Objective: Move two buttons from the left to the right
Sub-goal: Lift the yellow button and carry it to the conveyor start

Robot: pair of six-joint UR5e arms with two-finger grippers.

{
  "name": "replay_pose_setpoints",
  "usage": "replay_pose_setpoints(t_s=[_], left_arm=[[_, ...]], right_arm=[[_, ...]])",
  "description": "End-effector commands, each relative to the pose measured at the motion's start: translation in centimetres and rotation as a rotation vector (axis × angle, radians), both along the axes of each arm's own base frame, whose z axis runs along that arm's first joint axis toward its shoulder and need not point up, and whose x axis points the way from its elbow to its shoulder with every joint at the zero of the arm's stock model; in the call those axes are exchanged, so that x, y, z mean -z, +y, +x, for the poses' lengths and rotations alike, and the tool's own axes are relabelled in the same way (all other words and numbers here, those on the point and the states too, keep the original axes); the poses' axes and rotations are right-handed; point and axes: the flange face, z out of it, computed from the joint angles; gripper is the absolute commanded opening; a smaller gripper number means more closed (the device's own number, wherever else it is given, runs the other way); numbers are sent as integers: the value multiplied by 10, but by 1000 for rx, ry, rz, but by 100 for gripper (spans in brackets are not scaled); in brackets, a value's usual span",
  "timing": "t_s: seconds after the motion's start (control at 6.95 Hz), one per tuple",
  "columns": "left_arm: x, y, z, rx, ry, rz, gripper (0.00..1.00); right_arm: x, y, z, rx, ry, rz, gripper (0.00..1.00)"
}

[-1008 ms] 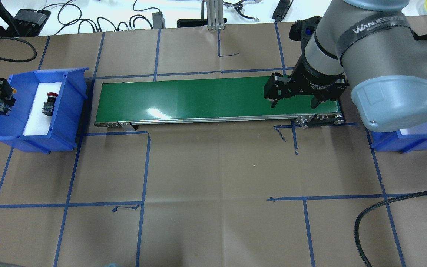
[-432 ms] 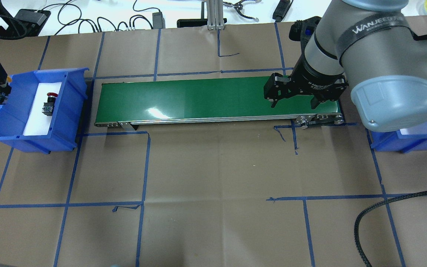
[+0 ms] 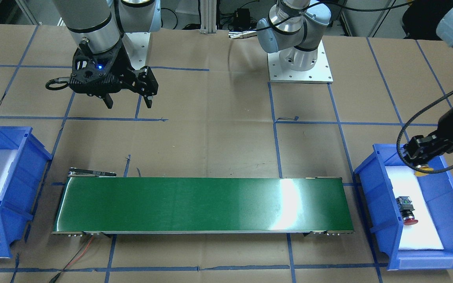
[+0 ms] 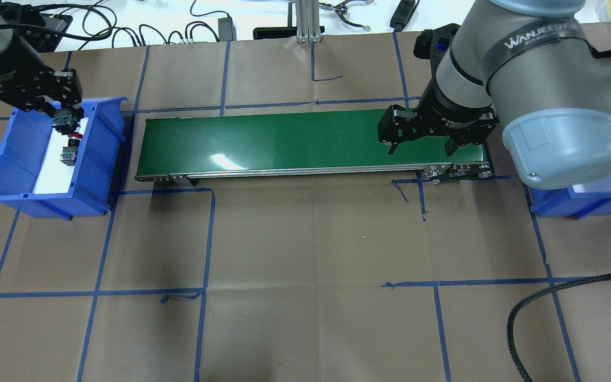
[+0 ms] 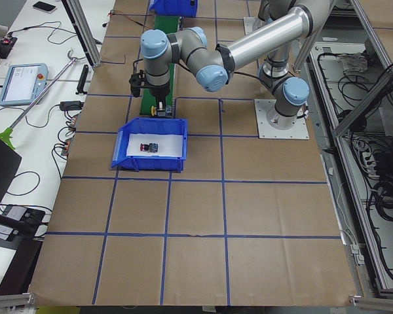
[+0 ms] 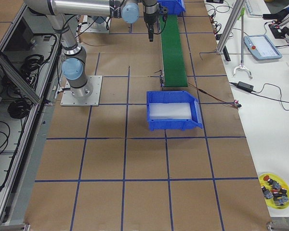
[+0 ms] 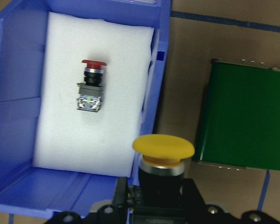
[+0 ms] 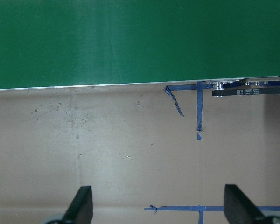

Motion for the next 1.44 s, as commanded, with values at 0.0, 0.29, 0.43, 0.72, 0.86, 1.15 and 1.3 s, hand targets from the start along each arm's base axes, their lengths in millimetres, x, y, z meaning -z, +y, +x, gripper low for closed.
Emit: replay_pose_setpoints(t_s=[0.0, 0.29, 0.43, 0.72, 0.86, 1.15, 1.3], left_arm=[[23, -4, -83, 27, 5, 19, 5], [77, -25, -131, 32, 5, 57, 5], [108, -35, -149, 61, -13, 55, 5], [144, -32, -152, 63, -14, 49, 5], [154, -28, -151, 61, -18, 15, 5], [158, -24, -151, 57, -18, 10, 39], [158, -24, -151, 51, -17, 8, 93]], right_arm=[[1, -1, 0, 0, 3, 1, 100], [0, -1, 0, -1, 6, -2, 100], [0, -2, -1, -1, 7, -2, 100], [0, -2, -1, -1, 6, -4, 100], [0, -1, 0, -2, 6, -4, 100], [0, -2, -1, -1, 6, -4, 100], [0, -2, -1, -1, 6, -4, 100]])
